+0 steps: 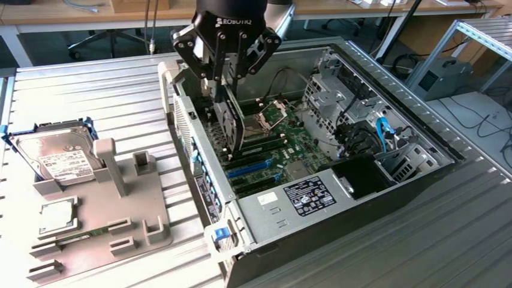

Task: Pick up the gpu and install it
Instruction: 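Pick up the gpu and move the gpu toward the slot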

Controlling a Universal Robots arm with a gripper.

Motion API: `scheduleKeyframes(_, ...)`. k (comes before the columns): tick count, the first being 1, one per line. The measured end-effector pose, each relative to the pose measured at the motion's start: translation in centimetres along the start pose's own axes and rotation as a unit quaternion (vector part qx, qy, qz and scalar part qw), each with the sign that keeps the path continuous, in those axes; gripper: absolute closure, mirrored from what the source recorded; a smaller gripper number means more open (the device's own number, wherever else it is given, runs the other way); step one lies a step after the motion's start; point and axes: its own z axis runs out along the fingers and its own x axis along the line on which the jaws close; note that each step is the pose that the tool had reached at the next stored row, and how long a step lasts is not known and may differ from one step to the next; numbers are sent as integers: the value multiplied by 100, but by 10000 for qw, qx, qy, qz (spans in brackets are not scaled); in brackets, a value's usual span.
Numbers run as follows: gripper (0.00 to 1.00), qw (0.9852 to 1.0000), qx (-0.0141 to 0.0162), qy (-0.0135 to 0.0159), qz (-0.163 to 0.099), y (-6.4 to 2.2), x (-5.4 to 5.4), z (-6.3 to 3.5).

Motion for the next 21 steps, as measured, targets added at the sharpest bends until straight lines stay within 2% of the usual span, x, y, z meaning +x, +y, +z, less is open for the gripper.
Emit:
scheduleKeyframes(11, 74, 10000, 2, 43, -1, 13, -196, 21)
scheduleKeyframes(15, 74, 10000, -12, 52, -2, 14, -232, 24)
scheduleKeyframes(17, 74, 10000, -45, 54, -4, 16, -244, 24)
scheduleKeyframes(18, 74, 10000, -52, 54, -5, 16, -248, 25)
scheduleKeyframes(21, 74, 10000, -53, 55, -4, 16, -248, 25)
